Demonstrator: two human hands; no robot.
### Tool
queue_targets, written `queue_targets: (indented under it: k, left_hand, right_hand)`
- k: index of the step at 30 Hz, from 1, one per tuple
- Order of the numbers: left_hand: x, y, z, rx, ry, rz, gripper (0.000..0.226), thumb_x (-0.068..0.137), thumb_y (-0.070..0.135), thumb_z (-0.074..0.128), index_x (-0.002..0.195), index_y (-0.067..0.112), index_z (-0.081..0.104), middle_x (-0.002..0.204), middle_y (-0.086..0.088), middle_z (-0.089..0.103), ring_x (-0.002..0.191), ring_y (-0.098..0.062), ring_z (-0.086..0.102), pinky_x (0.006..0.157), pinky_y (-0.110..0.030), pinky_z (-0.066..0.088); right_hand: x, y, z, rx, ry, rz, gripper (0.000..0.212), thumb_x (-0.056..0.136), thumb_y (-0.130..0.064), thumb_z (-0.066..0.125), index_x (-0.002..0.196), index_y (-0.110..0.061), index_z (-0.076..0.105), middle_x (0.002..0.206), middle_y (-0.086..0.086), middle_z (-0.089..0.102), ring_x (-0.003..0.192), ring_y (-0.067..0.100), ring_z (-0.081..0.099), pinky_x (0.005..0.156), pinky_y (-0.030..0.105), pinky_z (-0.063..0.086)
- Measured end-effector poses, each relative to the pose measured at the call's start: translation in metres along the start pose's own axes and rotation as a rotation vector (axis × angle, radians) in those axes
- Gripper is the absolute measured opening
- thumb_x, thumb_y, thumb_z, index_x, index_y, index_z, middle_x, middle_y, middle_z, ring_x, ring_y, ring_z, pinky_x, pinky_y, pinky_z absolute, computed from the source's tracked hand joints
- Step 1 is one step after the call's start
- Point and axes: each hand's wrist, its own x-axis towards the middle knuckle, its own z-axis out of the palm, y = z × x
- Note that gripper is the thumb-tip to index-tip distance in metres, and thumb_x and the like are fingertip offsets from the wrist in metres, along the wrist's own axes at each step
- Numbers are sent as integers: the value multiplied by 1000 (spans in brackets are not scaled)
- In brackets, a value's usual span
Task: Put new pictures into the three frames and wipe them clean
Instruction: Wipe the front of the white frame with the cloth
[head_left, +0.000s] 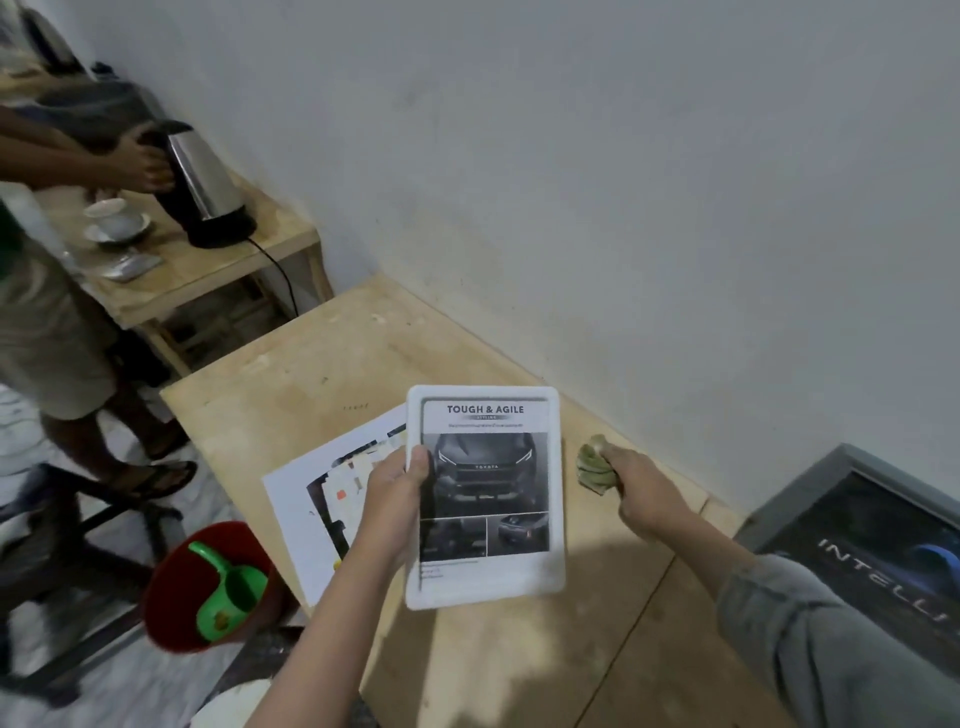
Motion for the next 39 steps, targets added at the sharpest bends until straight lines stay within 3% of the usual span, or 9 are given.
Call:
queue_targets:
  k: [7, 10, 15, 19, 21, 24, 30, 34, 39]
  left_hand:
    - [6, -2, 11, -99, -67, -27, 35, 102, 23, 40, 89, 1, 64, 73, -16, 64, 70, -28, 61, 62, -32, 48]
    - [4, -1, 20, -97, -117, -20, 36, 102, 23, 40, 92, -1, 64, 74, -15, 64, 69, -28, 61, 61, -31, 48]
    - [-5, 1, 48, -114, -247, 4, 36, 101, 24, 44, 81, 4, 65, 70, -14, 64, 67, -27, 61, 68, -36, 51]
    - [-33, 1, 96, -123, -370, -20, 24, 100, 19, 46, 87, 3, 59, 64, -8, 67, 54, -17, 63, 54, -24, 51]
    - [-56, -2, 126, -83, -456, -45, 15, 99, 15, 47, 88, 8, 56, 74, -11, 67, 59, -18, 62, 59, -28, 52]
    - [-98, -7, 166, -36, -671, -41, 11, 97, 11, 48, 91, 8, 56, 76, -12, 64, 57, -20, 61, 52, -31, 52]
    - [-191, -42, 270, 350, -974, 319, 18, 85, 17, 50, 81, 7, 64, 71, -2, 60, 66, -15, 51, 63, -29, 39]
    - [-286, -58, 334, 531, -1129, 487, 26, 89, 10, 48, 78, 21, 69, 76, 8, 70, 69, -7, 62, 63, -20, 44]
    - [-398, -80, 409, 612, -1291, 536, 21, 92, 16, 49, 94, 24, 68, 90, 8, 70, 85, -8, 63, 71, -18, 49]
  right_hand:
    - [-2, -21, -22, -334, -237, 52, 65, 86, -41, 53, 144, -25, 28, 148, 0, 36, 134, 21, 35, 112, 56, 10]
    - [-31, -40, -40, 63, -1, 100, 44, 94, -34, 48, 135, -19, 44, 136, 1, 51, 122, 20, 47, 109, 40, 27]
    - [-111, -82, -75, 1088, 122, 343, 23, 102, -19, 38, 104, -13, 60, 83, -2, 69, 66, 6, 63, 59, 18, 48]
    - [-176, -66, -83, 1187, 256, 456, 19, 100, -15, 42, 102, -15, 61, 88, 7, 70, 77, 22, 68, 73, 43, 58]
    - [-212, -37, -82, 1252, 399, 555, 19, 100, -14, 43, 103, -13, 62, 86, 10, 71, 69, 22, 69, 64, 40, 58]
    - [-270, 4, -80, 1241, 544, 660, 20, 100, -16, 44, 105, -15, 63, 87, 10, 72, 67, 20, 69, 60, 37, 57]
    - [-410, 89, -62, 1038, 888, 812, 21, 100, -15, 42, 103, -23, 61, 96, 5, 71, 88, 21, 68, 79, 41, 57]
    - [-500, 135, -63, 802, 1057, 881, 21, 96, -4, 45, 106, -14, 61, 94, 4, 67, 85, 16, 62, 66, 21, 46]
    - [-605, 204, -66, 610, 1139, 1011, 22, 92, -2, 48, 107, -12, 61, 91, 3, 65, 81, 16, 59, 62, 24, 41]
